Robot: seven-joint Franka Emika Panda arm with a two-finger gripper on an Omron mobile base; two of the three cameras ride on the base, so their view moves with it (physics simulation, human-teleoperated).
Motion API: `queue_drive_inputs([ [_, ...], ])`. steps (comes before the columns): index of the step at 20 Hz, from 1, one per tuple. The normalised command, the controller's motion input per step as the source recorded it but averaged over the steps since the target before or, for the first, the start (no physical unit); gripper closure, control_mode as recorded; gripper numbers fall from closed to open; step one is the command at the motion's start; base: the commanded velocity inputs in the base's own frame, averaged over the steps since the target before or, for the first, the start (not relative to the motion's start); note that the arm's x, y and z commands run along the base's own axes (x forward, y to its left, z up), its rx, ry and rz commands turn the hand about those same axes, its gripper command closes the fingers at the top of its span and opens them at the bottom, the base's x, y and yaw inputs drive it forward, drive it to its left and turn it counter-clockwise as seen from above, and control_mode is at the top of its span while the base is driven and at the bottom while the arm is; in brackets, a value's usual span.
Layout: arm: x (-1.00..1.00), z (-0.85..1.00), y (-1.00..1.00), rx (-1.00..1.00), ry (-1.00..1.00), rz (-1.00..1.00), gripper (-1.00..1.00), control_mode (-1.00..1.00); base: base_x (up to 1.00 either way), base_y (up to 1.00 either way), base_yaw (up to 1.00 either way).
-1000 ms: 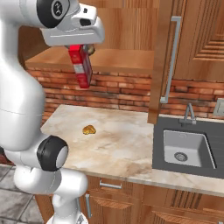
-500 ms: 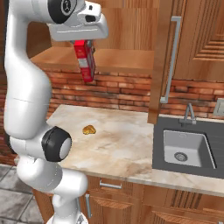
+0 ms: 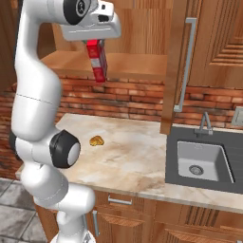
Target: Pick the boxed food and honey bottle from the counter and place them in the cabinets closest to them.
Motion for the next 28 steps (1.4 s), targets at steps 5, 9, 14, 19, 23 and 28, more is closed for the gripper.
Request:
queue_drive_inputs([
  [5,0.41,0.00,0.00,0.00,-0.05,0.00,1.00,-1.00,0.00,0.00,0.00],
  [9,0.42,-0.04,0.01,0.00,-0.04,0.00,1.00,-1.00,0.00,0.00,0.00],
  [14,0.39,-0.16,0.03,0.00,-0.03,0.01,1.00,-1.00,0.00,0.00,0.00],
  [19,0.49,-0.10,0.01,0.00,-0.03,0.02,1.00,-1.00,0.00,0.00,0.00],
  [23,0.54,0.00,0.00,0.00,-0.04,0.01,1.00,-1.00,0.00,0.00,0.00],
  [28,0.56,0.00,0.00,0.00,-0.03,0.00,1.00,-1.00,0.00,0.00,0.00],
])
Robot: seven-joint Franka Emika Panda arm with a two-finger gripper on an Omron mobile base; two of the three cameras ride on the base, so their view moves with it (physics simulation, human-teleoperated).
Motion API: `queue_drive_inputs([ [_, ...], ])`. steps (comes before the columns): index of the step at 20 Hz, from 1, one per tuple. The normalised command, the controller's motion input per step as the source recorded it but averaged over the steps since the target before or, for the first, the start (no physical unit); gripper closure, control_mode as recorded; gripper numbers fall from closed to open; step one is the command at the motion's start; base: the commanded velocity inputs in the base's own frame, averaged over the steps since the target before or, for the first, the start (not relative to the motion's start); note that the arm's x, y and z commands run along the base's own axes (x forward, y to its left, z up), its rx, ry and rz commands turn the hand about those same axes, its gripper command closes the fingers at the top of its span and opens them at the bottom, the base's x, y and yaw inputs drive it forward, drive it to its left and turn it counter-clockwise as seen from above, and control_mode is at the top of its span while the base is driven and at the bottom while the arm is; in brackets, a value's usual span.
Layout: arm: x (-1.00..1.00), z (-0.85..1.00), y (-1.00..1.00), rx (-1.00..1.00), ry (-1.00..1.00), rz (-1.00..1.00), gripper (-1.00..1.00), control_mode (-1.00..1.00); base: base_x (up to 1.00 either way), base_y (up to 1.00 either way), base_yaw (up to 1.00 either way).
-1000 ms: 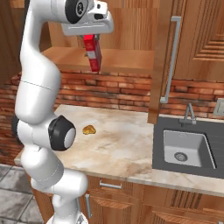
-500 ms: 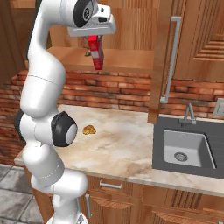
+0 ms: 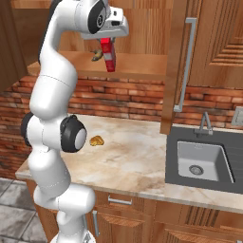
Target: Pick the boxed food and honey bottle from the counter and place them in the cabinets closest to them.
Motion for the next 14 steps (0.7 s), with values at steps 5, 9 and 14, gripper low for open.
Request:
queue_drive_inputs([
  [5,0.55,0.00,0.00,0.00,-0.02,0.00,1.00,-1.00,0.00,0.00,0.00],
  [9,0.43,-0.03,0.00,0.00,-0.01,0.00,1.00,-1.00,0.00,0.00,0.00],
  [14,0.25,-0.01,0.01,0.00,-0.04,0.00,-1.00,-1.00,0.00,0.00,0.00],
])
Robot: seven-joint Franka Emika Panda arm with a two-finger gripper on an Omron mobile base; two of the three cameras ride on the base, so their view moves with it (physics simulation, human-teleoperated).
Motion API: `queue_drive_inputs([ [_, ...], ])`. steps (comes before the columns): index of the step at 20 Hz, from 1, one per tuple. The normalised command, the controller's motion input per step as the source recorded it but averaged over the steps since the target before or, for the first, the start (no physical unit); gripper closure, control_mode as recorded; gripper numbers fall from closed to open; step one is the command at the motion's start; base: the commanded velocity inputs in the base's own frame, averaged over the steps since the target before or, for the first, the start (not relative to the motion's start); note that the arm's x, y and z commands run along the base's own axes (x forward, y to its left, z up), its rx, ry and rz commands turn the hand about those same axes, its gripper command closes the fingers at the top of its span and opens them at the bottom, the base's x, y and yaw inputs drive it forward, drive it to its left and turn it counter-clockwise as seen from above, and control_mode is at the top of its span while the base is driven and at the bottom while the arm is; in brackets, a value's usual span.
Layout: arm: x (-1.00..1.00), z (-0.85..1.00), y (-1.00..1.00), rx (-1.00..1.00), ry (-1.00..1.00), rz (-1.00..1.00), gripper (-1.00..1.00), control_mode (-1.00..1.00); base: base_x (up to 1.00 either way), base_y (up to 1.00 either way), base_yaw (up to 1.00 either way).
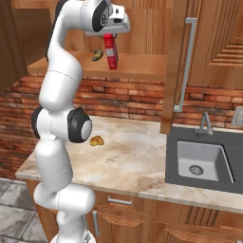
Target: Pick the boxed food and honey bottle from the counter and place them in the cabinets closest to them.
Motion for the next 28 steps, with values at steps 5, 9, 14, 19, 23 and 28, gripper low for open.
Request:
queue_drive_inputs([
  [5,0.04,0.23,-0.01,0.00,-0.02,0.00,-1.00,-1.00,0.00,0.00,0.00],
  [9,-0.11,0.19,-0.05,0.00,0.00,0.00,-1.00,-1.00,0.00,0.00,0.00],
  [14,-0.41,0.11,-0.05,0.00,0.00,0.00,-1.00,-1.00,0.00,0.00,0.00],
  [19,-0.82,-0.24,0.00,-0.01,-0.07,0.00,-1.00,-1.00,0.00,0.00,0.00],
  [23,-1.00,-0.57,0.03,-0.06,-0.14,-0.01,-1.00,-1.00,0.00,0.00,0.00],
  [28,-1.00,-0.77,0.09,-0.10,-0.19,-0.03,-1.00,-1.00,0.00,0.00,0.00],
])
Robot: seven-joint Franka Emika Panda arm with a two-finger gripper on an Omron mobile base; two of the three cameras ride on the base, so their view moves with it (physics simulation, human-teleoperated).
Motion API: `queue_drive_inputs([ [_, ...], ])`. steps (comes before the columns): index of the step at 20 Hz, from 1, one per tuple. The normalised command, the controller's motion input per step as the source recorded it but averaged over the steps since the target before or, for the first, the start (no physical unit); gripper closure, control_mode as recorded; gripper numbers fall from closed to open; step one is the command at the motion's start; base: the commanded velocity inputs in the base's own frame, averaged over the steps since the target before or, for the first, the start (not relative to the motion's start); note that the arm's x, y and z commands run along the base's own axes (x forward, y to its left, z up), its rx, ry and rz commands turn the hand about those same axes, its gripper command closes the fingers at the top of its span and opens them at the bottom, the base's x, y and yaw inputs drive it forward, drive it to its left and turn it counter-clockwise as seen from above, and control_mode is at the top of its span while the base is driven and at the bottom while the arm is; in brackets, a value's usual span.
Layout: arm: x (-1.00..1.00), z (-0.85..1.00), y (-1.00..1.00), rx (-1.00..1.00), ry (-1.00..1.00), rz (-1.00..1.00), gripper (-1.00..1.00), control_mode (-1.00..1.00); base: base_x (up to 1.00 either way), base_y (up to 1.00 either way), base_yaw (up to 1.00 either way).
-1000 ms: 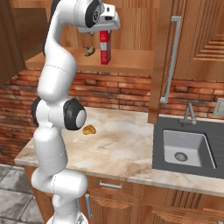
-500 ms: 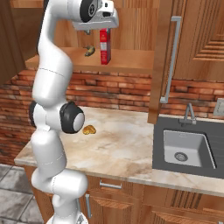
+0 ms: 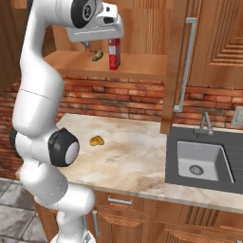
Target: Pick the boxed food and honey bottle from the counter and place them in the cabinets closest to them.
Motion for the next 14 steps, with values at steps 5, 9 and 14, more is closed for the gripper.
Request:
queue_drive_inputs([
  [5,-1.00,-0.89,0.11,-0.13,-0.19,-0.02,-1.00,-1.00,0.00,0.00,0.00],
  [9,-1.00,-0.99,0.12,-0.15,-0.18,-0.02,-1.00,-1.00,0.00,0.00,0.00],
  [14,-1.00,-1.00,0.07,-0.13,-0.20,-0.02,-1.00,-1.00,0.00,0.00,0.00],
])
